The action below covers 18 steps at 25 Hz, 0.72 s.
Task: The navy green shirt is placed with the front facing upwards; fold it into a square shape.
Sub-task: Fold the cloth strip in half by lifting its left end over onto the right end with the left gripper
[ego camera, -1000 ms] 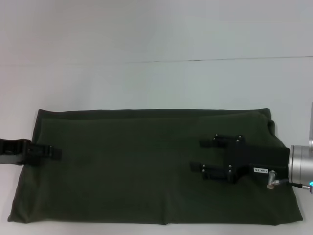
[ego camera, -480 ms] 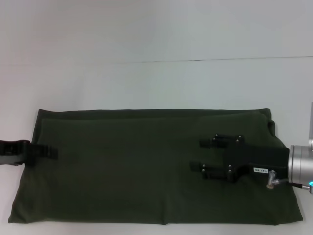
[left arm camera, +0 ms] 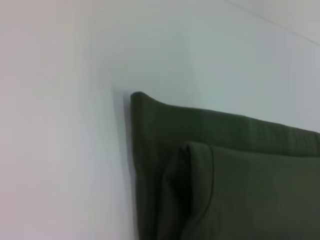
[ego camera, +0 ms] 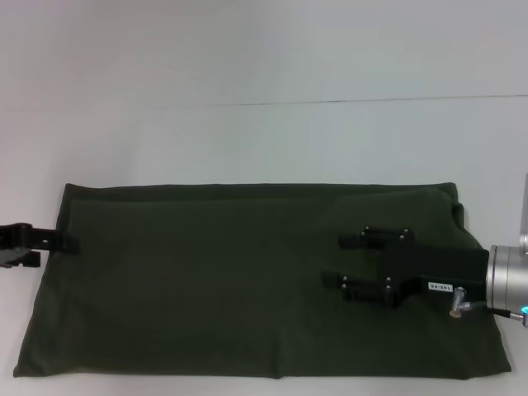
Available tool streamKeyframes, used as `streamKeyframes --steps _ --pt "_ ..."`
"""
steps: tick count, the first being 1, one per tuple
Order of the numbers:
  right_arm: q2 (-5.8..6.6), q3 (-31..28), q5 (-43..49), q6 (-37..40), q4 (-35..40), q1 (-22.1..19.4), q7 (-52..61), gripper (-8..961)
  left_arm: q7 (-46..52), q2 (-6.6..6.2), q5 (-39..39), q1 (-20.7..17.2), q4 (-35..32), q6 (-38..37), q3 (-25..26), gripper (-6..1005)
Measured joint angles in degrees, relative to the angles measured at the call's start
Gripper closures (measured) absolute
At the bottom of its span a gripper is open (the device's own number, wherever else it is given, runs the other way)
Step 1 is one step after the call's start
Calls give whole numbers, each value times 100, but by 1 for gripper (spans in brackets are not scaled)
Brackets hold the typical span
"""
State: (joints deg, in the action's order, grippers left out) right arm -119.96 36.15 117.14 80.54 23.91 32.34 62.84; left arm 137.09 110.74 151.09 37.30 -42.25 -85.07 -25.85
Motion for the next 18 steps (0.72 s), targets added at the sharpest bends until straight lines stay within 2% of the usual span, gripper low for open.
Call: streamKeyframes --steps 7,12,18 --pt "0 -1 0 -70 -22 -7 0 203 68 -23 167 6 -150 -56 -27 135" --pt "0 3 1 -76 -28 -8 1 204 63 37 183 4 -120 104 -123 136" --pt "0 6 1 -76 -28 -4 4 204 19 47 184 -3 -75 157 -137 138"
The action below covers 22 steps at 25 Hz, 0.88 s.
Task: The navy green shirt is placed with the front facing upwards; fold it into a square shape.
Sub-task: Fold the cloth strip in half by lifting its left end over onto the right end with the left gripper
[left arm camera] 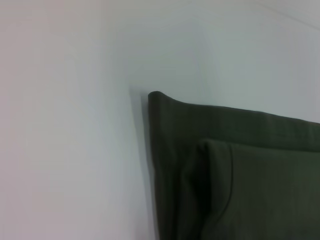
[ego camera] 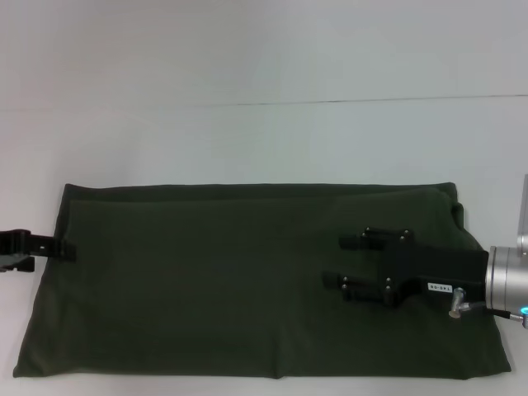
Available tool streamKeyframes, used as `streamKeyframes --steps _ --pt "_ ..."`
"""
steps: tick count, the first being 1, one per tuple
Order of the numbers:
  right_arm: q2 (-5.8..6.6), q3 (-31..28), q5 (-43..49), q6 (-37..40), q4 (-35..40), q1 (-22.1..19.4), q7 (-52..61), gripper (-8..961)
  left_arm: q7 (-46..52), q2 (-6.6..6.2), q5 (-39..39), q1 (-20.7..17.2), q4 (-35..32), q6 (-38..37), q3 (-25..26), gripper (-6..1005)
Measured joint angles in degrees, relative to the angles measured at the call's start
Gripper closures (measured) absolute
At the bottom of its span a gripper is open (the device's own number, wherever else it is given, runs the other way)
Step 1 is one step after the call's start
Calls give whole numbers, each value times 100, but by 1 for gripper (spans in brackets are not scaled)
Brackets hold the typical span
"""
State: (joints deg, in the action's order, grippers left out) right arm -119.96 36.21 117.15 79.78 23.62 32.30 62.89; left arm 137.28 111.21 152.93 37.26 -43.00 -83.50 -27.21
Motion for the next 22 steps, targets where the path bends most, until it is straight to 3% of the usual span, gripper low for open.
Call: streamKeyframes --steps 6,22 --pt "0 0 13 0 -6 4 3 203 -7 74 0 -17 4 71 -245 140" --pt "0 9 27 2 -63 11 13 204 8 115 -13 -21 21 81 -278 144"
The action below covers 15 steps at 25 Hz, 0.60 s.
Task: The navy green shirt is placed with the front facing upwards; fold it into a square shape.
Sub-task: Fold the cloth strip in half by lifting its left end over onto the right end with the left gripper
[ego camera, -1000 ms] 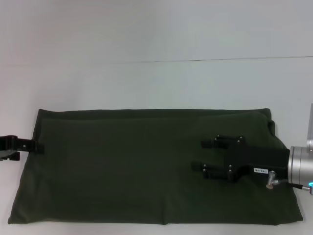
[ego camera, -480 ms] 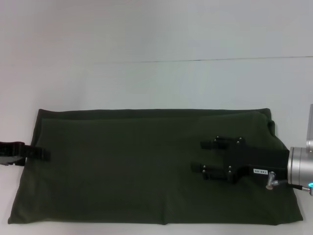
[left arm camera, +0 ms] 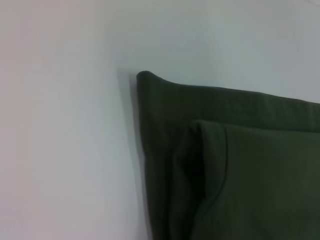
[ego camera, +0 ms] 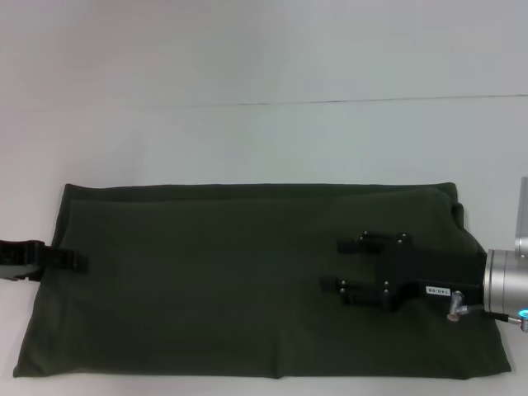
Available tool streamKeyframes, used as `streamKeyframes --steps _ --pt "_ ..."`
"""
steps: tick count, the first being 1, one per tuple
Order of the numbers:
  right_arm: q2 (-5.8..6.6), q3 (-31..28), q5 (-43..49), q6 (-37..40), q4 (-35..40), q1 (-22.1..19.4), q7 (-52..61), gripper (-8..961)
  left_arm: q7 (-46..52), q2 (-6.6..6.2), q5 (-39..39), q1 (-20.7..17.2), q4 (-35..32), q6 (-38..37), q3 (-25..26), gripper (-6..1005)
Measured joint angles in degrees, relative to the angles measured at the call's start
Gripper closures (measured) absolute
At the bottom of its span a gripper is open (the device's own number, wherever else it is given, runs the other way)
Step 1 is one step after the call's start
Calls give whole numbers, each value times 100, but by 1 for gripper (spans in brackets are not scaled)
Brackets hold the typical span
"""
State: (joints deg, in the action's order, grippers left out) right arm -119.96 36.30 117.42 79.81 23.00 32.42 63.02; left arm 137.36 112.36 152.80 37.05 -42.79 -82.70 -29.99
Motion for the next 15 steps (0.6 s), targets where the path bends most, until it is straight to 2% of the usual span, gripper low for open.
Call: streamKeyframes --steps 15 --pt "9 1 4 0 3 2 0 204 49 13 -77 125 285 -39 46 148"
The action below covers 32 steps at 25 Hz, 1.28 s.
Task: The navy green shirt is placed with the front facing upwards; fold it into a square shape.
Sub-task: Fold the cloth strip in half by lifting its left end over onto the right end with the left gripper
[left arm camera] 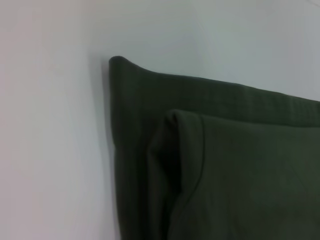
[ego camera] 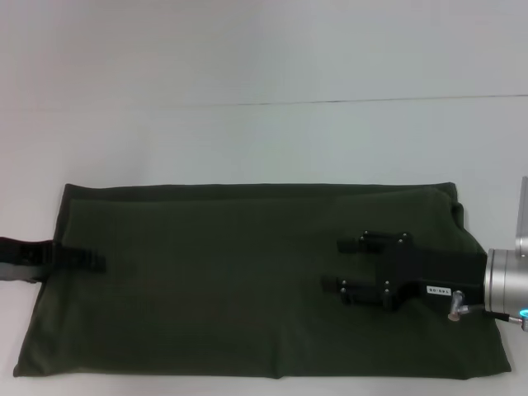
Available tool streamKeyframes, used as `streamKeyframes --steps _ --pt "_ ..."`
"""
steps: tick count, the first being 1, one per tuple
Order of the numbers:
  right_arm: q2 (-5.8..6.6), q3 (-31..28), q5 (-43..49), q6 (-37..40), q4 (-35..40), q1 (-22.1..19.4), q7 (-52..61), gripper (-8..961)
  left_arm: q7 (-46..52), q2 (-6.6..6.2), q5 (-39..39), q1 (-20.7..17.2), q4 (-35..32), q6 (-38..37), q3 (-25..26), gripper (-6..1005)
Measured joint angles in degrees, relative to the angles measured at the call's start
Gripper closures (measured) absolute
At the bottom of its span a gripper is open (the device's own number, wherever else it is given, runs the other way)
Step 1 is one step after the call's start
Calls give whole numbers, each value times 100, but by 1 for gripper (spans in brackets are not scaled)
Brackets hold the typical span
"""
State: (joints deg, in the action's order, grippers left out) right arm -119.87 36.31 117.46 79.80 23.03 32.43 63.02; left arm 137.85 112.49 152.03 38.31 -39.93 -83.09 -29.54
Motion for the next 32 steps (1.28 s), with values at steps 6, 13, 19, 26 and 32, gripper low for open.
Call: streamKeyframes --steps 6,13,19,26,32 --pt "0 7 4 -2 0 0 0 203 3 16 -67 43 46 12 1 149" --pt "0 7 5 -4 0 8 0 203 9 18 -113 80 153 28 1 151" --pt "0 7 4 -8 0 9 0 203 84 11 -105 79 123 24 1 152" --pt "0 8 4 -9 0 9 0 204 40 21 -117 62 91 32 -16 360" --pt "0 8 4 -9 0 9 0 203 37 19 -118 64 90 33 -12 597"
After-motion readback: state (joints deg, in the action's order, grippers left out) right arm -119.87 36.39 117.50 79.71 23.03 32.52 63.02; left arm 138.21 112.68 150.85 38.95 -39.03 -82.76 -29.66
